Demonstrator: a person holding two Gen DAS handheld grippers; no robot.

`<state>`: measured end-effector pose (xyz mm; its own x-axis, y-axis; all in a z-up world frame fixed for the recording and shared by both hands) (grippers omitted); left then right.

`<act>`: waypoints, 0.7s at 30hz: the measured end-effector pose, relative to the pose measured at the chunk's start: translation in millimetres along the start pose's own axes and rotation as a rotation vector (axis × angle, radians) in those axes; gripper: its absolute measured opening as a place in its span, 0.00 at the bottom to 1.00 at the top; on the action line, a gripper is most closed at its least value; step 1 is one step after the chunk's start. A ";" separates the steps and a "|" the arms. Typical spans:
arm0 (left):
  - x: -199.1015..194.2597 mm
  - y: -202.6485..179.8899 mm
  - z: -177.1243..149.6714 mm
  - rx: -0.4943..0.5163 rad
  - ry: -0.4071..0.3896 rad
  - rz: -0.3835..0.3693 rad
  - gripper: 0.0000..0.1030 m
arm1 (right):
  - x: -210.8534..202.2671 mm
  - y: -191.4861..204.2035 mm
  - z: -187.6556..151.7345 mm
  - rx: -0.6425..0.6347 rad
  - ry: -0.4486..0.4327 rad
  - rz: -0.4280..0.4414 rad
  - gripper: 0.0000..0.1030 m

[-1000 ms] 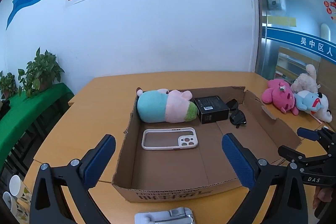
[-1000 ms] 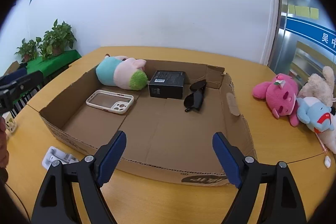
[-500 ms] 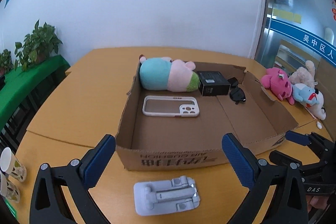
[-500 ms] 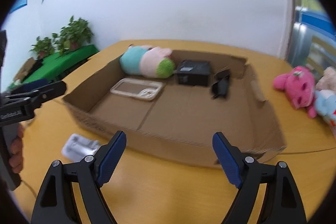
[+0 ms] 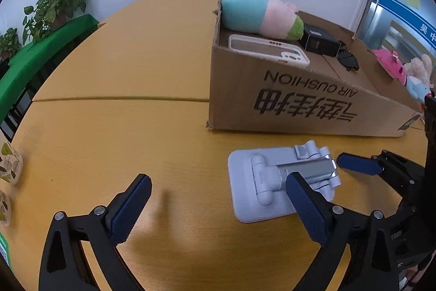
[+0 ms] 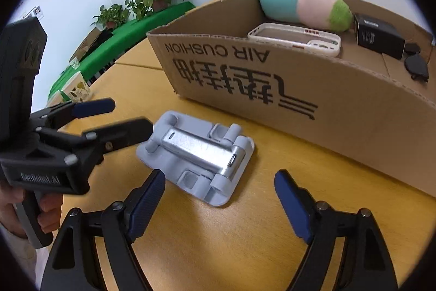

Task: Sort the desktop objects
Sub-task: 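Grasp the white phone stand by its base and lift it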

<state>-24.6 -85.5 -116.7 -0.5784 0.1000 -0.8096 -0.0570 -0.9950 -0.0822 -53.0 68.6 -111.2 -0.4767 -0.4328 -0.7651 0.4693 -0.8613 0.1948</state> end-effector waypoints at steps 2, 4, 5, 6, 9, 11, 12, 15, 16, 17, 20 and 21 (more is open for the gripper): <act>6.1 -2.1 -5.5 -0.006 0.022 -0.027 0.88 | 1.9 0.9 1.8 -0.028 0.001 -0.026 0.76; 6.9 -6.5 -7.7 -0.012 0.015 -0.052 0.79 | 0.9 2.2 0.5 -0.055 -0.004 -0.039 0.72; 6.7 -10.3 -7.7 -0.012 0.012 -0.072 0.75 | -0.7 1.9 -0.2 -0.055 -0.007 -0.033 0.69; 8.0 -16.1 -9.9 -0.015 0.019 -0.104 0.63 | -1.7 -0.6 0.1 -0.058 -0.011 -0.030 0.64; 6.9 -31.9 -8.6 0.003 0.014 -0.141 0.43 | -5.3 -7.7 -2.7 -0.047 -0.020 -0.022 0.50; 7.3 -42.7 -7.1 -0.006 0.026 -0.180 0.35 | -7.9 -11.3 -5.3 -0.050 -0.020 -0.029 0.42; 7.8 -46.7 -6.3 0.005 0.024 -0.175 0.35 | -9.2 -13.4 -6.1 -0.049 -0.019 -0.033 0.42; 8.2 -56.3 -5.9 0.011 0.026 -0.182 0.34 | -14.7 -20.4 -9.2 -0.028 -0.024 -0.035 0.42; 8.0 -59.6 -6.2 0.014 0.027 -0.184 0.33 | -16.1 -21.8 -9.9 -0.023 -0.026 -0.036 0.42; 7.3 -62.6 -6.4 0.015 0.029 -0.187 0.33 | -18.5 -24.0 -11.6 -0.017 -0.028 -0.040 0.42; 2.8 -72.8 -7.1 0.029 0.018 -0.190 0.32 | -25.6 -27.9 -17.5 0.011 -0.037 -0.032 0.41; -0.3 -77.4 -7.7 0.035 0.013 -0.190 0.31 | -28.6 -29.5 -20.1 0.022 -0.041 -0.027 0.41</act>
<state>-13.8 -8.5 -114.6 -0.5441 0.2855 -0.7890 -0.1920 -0.9578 -0.2141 -38.2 111.7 -107.4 -0.5197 -0.4194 -0.7443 0.4394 -0.8784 0.1881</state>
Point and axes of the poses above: each gripper's, at about its wrist camera, not at the fingertips, and x roughly the way its jaws point, y to its left, z to its top, the point moved 9 cm from there along x, roughly the way its jaws point
